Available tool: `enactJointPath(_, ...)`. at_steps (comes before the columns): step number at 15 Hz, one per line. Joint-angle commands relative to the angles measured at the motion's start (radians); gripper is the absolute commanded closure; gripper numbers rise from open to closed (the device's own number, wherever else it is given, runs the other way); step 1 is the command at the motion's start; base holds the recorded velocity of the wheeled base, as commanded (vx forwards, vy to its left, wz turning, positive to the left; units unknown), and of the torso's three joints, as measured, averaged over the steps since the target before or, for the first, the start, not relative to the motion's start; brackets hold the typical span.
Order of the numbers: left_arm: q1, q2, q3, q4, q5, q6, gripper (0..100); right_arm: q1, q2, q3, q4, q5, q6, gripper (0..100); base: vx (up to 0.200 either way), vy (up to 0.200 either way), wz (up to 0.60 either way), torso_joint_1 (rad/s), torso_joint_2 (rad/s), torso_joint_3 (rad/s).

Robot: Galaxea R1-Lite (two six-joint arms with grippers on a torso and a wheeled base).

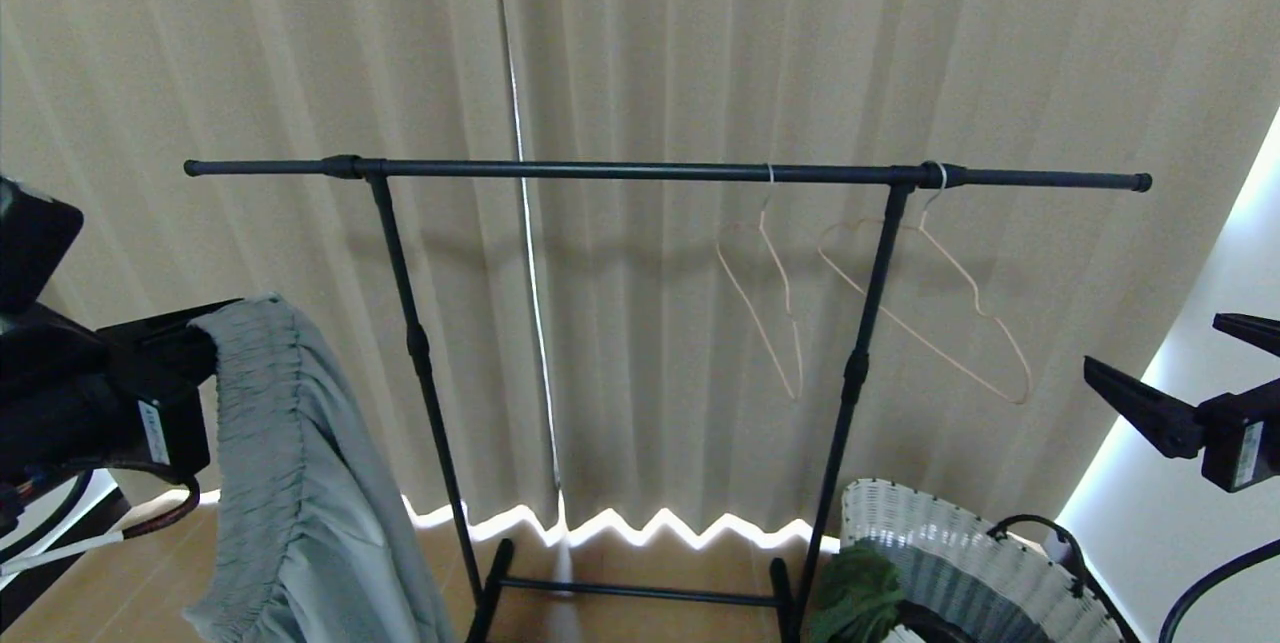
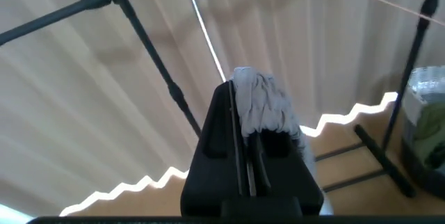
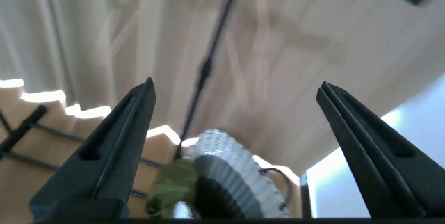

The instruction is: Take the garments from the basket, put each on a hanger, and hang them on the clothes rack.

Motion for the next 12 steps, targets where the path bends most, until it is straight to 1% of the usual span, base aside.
enactJointPath(1, 0.001, 0.002, 0.0, 0.0, 0.001, 0.001, 100, 0.001, -0.002, 0.001, -0.001, 0.0, 0.0, 0, 0.0, -0.2, 0.0, -0.002, 0.0, 0.002)
enactJointPath(2, 0.001, 0.002, 0.001, 0.0, 0.001, 0.001, 100, 0.001, -0.002, 0.001, -0.001, 0.0, 0.0, 0, 0.0, -0.2, 0.0, 0.002, 0.0, 0.002)
enactJointPath(12, 0.001, -0.015, 0.007, 0.001, -0.001, -0.002, 100, 0.001, 0.001, -0.001, -0.001, 0.0, 0.0, 0, 0.0, 0.0, 0.0, 0.0, 0.0, 0.0)
